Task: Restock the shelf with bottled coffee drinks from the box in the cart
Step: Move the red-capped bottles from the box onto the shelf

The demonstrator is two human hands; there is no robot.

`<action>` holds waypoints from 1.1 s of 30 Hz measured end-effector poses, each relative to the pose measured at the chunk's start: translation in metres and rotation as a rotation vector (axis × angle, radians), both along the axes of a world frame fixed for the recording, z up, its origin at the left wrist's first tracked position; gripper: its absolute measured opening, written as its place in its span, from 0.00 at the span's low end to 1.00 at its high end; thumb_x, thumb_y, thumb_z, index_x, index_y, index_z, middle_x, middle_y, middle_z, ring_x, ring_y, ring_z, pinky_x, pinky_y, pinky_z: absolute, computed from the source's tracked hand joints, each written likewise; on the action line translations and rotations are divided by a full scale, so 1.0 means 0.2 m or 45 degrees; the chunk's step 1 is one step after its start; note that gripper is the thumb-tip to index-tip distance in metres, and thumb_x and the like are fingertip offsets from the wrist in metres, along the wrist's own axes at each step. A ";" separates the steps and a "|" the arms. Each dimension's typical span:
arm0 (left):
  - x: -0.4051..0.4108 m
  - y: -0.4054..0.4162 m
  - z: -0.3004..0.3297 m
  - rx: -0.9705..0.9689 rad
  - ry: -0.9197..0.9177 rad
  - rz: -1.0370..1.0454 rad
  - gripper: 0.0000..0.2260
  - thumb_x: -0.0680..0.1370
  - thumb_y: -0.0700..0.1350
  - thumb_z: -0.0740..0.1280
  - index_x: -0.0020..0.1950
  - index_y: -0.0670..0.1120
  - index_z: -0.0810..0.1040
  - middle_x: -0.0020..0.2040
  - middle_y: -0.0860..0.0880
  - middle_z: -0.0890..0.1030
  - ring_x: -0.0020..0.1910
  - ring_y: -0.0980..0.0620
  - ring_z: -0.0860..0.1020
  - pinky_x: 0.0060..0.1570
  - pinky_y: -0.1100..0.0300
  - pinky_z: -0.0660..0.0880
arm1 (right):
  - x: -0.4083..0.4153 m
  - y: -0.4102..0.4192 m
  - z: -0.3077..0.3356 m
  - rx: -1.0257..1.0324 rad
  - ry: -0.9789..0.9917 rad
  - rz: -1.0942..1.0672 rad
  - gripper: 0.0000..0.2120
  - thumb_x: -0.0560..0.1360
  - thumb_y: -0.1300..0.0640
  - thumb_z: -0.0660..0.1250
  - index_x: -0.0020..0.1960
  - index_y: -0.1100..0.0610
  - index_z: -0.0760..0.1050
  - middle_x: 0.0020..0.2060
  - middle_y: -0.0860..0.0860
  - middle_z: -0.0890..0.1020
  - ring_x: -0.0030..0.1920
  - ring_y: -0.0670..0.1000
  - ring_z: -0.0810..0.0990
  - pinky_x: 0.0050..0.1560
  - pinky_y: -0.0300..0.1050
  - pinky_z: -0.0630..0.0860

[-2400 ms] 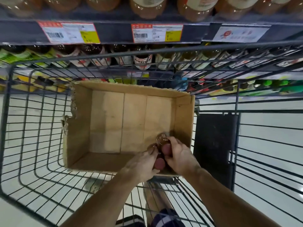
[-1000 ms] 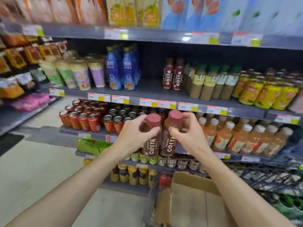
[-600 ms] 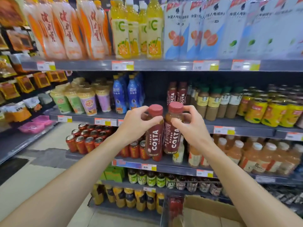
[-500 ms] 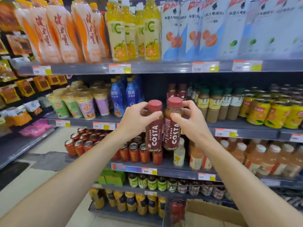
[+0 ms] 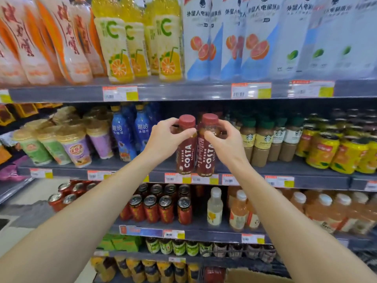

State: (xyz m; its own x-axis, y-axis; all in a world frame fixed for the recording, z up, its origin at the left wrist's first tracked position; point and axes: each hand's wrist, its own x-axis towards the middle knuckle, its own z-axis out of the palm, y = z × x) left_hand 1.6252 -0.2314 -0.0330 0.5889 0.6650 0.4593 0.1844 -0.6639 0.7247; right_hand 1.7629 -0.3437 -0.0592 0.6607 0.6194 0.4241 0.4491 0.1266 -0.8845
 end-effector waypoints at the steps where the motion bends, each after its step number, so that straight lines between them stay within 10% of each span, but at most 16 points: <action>1: 0.02 0.03 -0.01 -0.008 -0.010 0.004 0.13 0.71 0.57 0.73 0.51 0.53 0.82 0.45 0.56 0.84 0.46 0.59 0.82 0.51 0.54 0.79 | 0.01 0.03 -0.01 -0.008 0.009 -0.005 0.20 0.73 0.52 0.71 0.64 0.50 0.75 0.54 0.44 0.79 0.51 0.35 0.76 0.44 0.29 0.70; 7: 0.14 0.17 -0.04 -0.085 -0.016 -0.038 0.09 0.72 0.54 0.73 0.51 0.53 0.81 0.42 0.60 0.82 0.43 0.65 0.79 0.39 0.74 0.71 | 0.08 0.16 -0.02 -0.047 0.038 -0.088 0.16 0.72 0.52 0.71 0.59 0.46 0.74 0.50 0.39 0.79 0.47 0.34 0.77 0.42 0.29 0.70; 17: 0.26 0.44 -0.12 -0.165 0.006 -0.156 0.13 0.74 0.53 0.72 0.55 0.50 0.80 0.46 0.56 0.82 0.46 0.63 0.79 0.43 0.70 0.73 | 0.13 0.37 -0.07 -0.117 0.044 -0.190 0.20 0.71 0.54 0.71 0.63 0.50 0.74 0.50 0.39 0.79 0.49 0.37 0.77 0.46 0.33 0.73; 22: 0.30 0.54 -0.21 -0.194 0.053 -0.159 0.14 0.71 0.60 0.70 0.53 0.55 0.79 0.52 0.53 0.83 0.59 0.48 0.76 0.59 0.49 0.75 | 0.17 0.42 -0.14 -0.161 0.035 -0.198 0.20 0.68 0.52 0.71 0.60 0.48 0.76 0.51 0.45 0.83 0.51 0.44 0.81 0.55 0.50 0.80; 33: 0.30 0.56 -0.30 -0.258 0.016 -0.199 0.18 0.72 0.61 0.70 0.58 0.54 0.79 0.51 0.55 0.83 0.55 0.55 0.79 0.57 0.54 0.76 | 0.19 0.47 -0.24 -0.103 0.077 -0.194 0.22 0.69 0.49 0.69 0.63 0.50 0.74 0.52 0.45 0.83 0.52 0.43 0.82 0.57 0.54 0.79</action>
